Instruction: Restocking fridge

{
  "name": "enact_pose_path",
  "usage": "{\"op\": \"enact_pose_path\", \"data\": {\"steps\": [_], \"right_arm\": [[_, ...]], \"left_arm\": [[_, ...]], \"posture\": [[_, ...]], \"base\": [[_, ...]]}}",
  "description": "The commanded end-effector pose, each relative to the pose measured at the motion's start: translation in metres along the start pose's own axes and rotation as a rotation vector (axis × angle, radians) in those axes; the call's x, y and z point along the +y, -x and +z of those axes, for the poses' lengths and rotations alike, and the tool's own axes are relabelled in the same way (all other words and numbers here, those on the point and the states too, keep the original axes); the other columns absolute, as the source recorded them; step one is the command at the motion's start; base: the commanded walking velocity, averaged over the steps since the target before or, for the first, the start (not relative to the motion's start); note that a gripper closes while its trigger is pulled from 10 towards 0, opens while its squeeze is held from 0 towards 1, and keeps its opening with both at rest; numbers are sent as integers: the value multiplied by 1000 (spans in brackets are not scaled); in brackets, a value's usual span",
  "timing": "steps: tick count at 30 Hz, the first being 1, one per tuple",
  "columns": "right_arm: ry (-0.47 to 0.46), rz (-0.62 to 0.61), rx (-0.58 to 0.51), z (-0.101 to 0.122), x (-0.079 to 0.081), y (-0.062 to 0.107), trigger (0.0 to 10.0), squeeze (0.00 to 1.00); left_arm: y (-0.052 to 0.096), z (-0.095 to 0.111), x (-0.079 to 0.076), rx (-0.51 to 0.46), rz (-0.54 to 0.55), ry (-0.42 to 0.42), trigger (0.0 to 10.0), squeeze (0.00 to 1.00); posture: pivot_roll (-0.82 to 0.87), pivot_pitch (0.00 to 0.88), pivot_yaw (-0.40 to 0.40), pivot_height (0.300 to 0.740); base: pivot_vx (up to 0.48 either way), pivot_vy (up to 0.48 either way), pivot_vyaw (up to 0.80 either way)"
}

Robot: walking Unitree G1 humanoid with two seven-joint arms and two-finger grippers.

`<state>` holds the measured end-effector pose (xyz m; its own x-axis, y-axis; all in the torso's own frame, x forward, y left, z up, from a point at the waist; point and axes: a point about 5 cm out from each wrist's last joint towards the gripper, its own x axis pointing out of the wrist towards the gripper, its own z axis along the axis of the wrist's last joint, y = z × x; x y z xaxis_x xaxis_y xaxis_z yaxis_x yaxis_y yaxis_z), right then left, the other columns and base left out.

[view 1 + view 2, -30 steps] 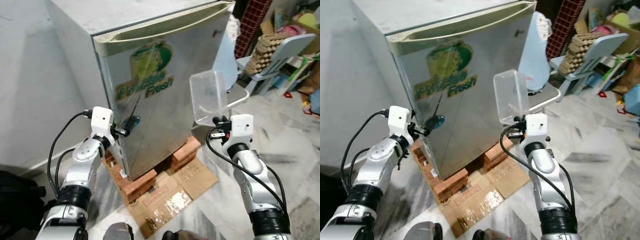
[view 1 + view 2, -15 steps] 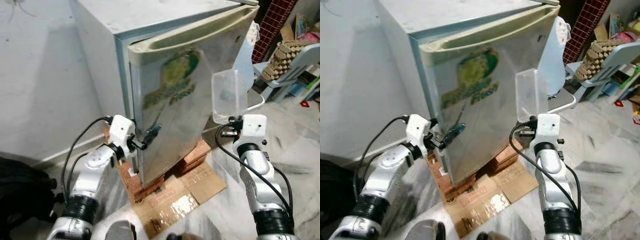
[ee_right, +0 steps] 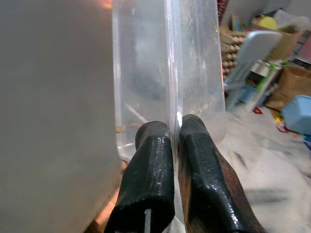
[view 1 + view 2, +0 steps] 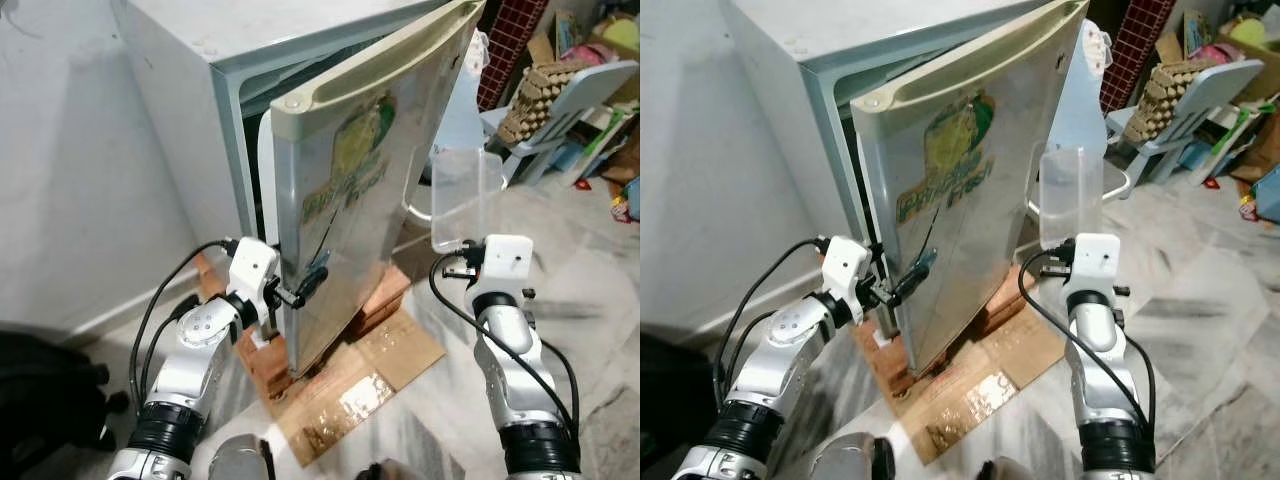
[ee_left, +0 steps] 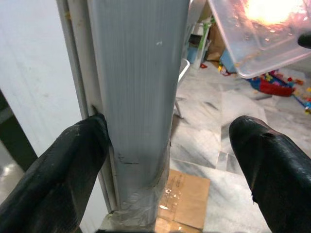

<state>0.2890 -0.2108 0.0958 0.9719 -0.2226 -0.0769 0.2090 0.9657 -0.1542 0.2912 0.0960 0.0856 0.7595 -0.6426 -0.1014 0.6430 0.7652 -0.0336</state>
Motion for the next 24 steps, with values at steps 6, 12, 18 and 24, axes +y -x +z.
{"op": "enact_pose_path", "data": {"steps": [6,12,18,24], "right_arm": [[-4,-64,-4,2,-11,0,10000,0],[8,-97,8,-2,-12,4,10000,0],[33,-137,26,-5,-17,7,10000,0],[35,-152,55,-10,-19,7,10000,0]], "left_arm": [[-15,7,-23,-3,-112,-19,10000,0],[-13,6,-24,7,-123,-26,10000,0],[-15,7,-25,8,-123,-27,10000,0],[-18,7,-27,4,-116,-27,10000,0]], "posture": [[-26,40,-14,740],[-28,43,1,740],[-26,44,-1,740],[-27,44,1,740]], "base": [[0,-414,0],[0,-398,0],[0,-395,-70],[0,-395,-719]]}}
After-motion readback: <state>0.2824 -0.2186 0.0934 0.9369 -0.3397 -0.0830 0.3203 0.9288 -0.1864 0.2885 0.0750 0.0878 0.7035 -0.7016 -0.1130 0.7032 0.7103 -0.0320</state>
